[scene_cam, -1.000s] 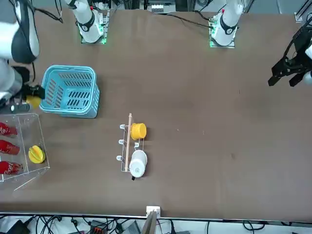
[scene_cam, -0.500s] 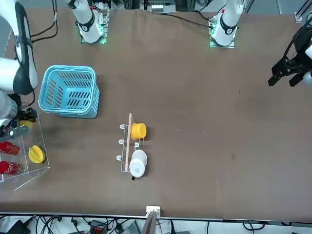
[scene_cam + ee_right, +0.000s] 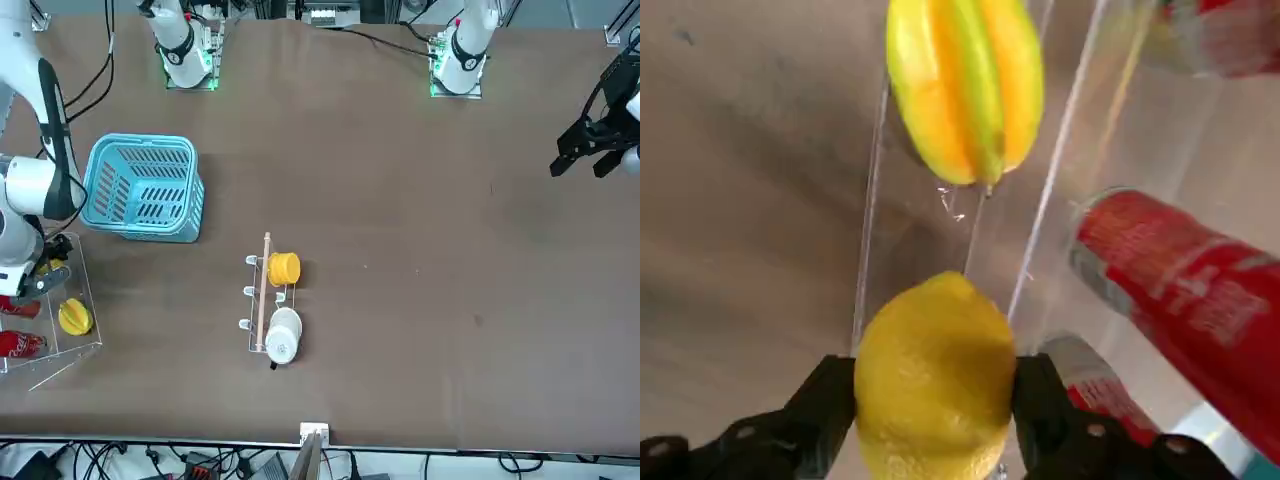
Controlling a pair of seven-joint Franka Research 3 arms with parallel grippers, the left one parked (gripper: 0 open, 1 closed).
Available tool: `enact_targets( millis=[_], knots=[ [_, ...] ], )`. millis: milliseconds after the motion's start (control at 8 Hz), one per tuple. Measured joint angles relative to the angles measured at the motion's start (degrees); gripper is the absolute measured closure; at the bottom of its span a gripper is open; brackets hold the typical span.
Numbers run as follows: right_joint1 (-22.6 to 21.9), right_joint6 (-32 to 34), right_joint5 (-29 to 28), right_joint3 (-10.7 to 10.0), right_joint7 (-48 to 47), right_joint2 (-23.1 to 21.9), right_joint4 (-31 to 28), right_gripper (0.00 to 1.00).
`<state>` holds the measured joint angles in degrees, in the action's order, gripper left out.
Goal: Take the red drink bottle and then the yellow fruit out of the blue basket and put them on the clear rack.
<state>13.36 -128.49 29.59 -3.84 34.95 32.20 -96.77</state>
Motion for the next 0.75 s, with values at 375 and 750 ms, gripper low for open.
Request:
enact_targets(
  millis=[375, 750],
  knots=[
    [0.3, -1.7, 1.1, 0.1, 0.4, 3.3, 0.0, 0.14],
    [0.8, -2.4, 1.1, 0.1, 0.4, 4.6, 0.1, 0.14]
  ],
)
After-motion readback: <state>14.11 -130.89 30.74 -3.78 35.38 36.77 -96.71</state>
